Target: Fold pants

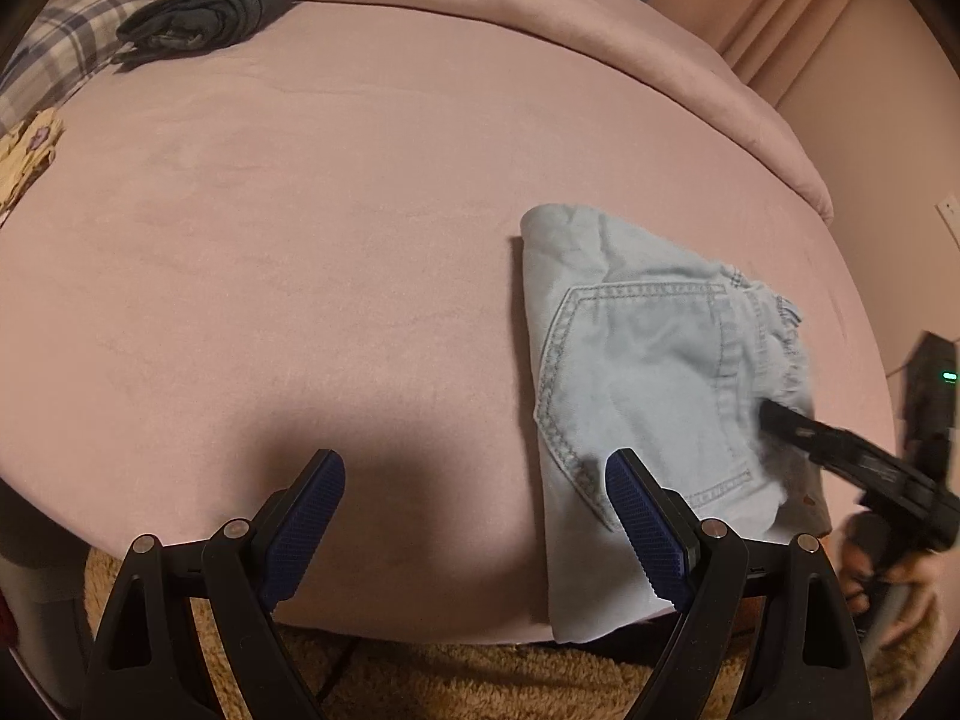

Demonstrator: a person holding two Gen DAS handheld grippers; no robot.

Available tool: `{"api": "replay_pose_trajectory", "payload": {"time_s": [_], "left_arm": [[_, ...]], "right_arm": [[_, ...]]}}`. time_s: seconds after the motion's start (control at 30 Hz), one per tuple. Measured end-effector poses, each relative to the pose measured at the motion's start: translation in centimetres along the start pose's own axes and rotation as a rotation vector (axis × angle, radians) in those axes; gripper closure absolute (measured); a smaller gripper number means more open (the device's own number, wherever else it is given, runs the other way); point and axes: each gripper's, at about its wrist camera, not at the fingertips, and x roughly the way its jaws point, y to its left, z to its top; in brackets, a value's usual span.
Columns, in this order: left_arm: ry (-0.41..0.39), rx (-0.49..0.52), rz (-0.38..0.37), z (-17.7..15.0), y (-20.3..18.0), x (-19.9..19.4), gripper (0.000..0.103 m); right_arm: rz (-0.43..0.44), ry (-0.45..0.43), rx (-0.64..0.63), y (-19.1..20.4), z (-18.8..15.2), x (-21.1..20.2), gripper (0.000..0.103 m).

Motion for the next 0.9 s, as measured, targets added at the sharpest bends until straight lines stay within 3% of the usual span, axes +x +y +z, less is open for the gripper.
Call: {"api": "replay_pose_trajectory", "payload": {"time_s": [0.07, 0.17, 0.2, 0.23, 0.33, 0.47, 0.57, 0.67, 0.73, 0.9], "left_arm": [[0.000, -0.003, -0.015, -0.1, -0.1, -0.1, 0.015], [0.004, 0.002, -0.030, 0.3, -0.2, 0.0, 0.015], [0.005, 0.009, -0.037, 0.5, -0.4, 0.0, 0.015], [0.002, 0.013, -0.046, 0.7, -0.6, -0.1, 0.015], [-0.017, 0.026, -0.074, 1.4, -1.5, -0.6, 0.015], [-0.022, 0.056, -0.098, 2.4, -3.0, -0.1, 0.015], [0.004, 0.109, -0.114, 3.2, -4.7, 1.5, 0.015], [0.014, 0.159, -0.060, 3.8, -6.3, 3.4, 0.015], [0.030, 0.179, -0.032, 4.4, -6.7, 4.5, 0.015], [0.077, 0.163, -0.008, 5.0, -6.9, 6.4, 0.015]], "right_arm": [[-0.012, -0.056, -0.013, 0.7, -0.1, 0.7, 0.038], [-0.041, -0.086, -0.027, 2.6, -0.5, 0.8, 0.050], [-0.035, -0.090, -0.028, 2.7, -0.3, 0.0, 0.067], [-0.029, -0.106, -0.020, 2.8, -0.2, -0.9, 0.075], [0.056, -0.206, -0.004, 3.4, 0.0, -5.8, 0.077], [-0.106, -0.323, -0.038, 5.0, -0.6, -9.6, 0.077], [-0.207, -0.273, -0.022, 3.8, -1.7, -8.2, 0.076], [-0.301, -0.150, 0.024, 1.1, -3.0, -4.1, 0.074], [-0.257, -0.184, 0.049, 0.2, -3.8, -3.3, 0.071], [-0.225, -0.158, 0.072, -0.5, -3.4, -4.2, 0.070]]}}
